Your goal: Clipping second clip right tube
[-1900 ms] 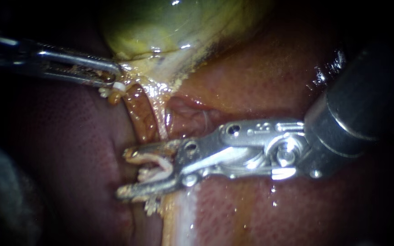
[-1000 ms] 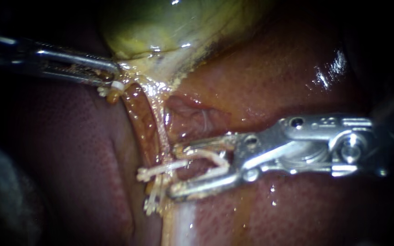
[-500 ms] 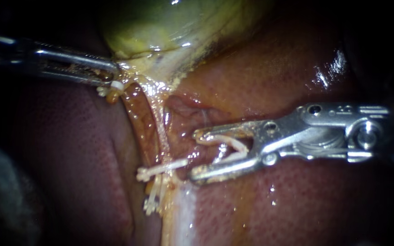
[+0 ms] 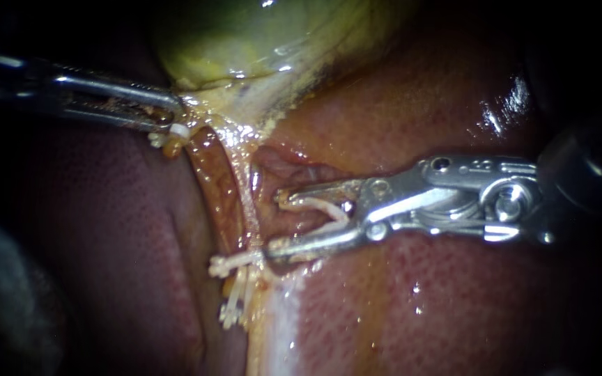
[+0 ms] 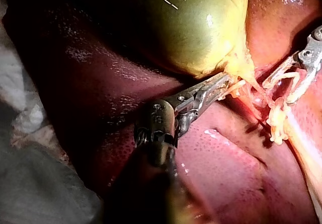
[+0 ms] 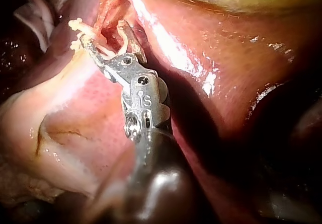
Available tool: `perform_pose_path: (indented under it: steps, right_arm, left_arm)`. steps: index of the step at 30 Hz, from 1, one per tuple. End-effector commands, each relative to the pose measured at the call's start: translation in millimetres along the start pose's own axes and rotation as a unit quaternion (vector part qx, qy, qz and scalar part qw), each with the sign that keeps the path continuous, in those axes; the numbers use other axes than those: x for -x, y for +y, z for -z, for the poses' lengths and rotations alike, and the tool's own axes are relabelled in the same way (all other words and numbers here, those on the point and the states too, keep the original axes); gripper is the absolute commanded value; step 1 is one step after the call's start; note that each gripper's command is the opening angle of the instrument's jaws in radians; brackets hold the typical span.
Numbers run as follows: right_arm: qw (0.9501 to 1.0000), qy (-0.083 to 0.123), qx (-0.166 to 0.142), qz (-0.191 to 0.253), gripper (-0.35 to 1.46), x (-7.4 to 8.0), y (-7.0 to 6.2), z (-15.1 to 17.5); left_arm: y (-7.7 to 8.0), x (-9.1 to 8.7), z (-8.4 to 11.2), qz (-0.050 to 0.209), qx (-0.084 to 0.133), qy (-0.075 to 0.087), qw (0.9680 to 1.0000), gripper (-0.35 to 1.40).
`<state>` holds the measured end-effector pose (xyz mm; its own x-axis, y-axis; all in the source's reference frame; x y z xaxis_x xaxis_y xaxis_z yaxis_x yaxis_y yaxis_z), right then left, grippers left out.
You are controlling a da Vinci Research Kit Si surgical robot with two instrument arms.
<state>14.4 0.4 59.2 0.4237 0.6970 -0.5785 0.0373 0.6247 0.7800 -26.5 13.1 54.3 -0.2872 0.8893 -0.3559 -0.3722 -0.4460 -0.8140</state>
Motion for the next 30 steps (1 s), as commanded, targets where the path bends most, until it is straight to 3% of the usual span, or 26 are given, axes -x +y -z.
perform_pose_path:
  steps: [1, 5, 30]
  right_arm:
    - [1.0, -0.001, -0.001, -0.001, 0.5, 0.2, 0.2, -0.2]
    - [0.9999, -0.008, -0.005, -0.011, 0.5, 0.8, 0.8, -1.2]
    - [0.9935, 0.062, -0.059, -0.075, 0.49, 0.0, 1.5, -6.5]
  left_arm:
    - [0.0, 0.0, 0.0, 0.0, 0.0, 0.0, 1.0, -0.35]
    - [0.0, 0.0, 0.0, 0.0, 0.0, 0.0, 1.0, -0.35]
    - [0.0, 0.0, -0.1, 0.0, 0.0, 0.0, 1.0, -0.35]
